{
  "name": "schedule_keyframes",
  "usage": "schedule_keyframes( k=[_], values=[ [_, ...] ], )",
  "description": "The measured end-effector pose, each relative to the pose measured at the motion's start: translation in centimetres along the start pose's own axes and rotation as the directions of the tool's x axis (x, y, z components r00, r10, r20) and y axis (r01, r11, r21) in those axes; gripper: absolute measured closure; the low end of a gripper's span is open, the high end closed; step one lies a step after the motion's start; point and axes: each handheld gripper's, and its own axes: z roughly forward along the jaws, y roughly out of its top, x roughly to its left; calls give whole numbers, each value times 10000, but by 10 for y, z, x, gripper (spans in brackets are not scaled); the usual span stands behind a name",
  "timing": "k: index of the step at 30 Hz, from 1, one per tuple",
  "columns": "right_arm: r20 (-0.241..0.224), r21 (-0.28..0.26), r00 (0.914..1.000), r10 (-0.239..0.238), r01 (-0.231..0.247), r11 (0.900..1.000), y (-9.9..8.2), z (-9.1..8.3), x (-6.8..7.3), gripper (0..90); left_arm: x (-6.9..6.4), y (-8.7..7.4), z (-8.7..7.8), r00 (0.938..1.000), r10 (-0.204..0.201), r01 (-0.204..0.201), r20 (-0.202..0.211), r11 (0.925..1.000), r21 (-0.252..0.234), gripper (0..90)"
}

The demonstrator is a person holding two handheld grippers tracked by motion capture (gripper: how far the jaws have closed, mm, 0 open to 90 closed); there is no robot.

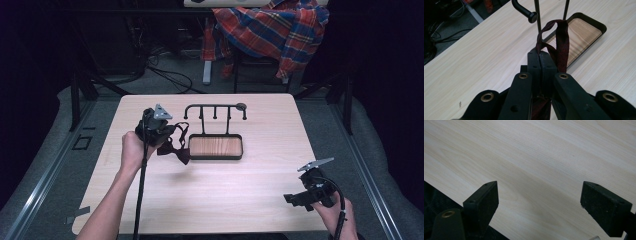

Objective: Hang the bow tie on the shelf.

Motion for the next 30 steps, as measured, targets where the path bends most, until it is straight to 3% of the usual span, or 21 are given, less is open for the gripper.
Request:
schedule_keyframes(
  k=[30],
  values=[
    [3, 57, 10000, -68, 68, 10000, 0, 0, 0, 148, 2, 27, -3, 9995, 292, -294, -122, 9995, -138, 886]
  ],
)
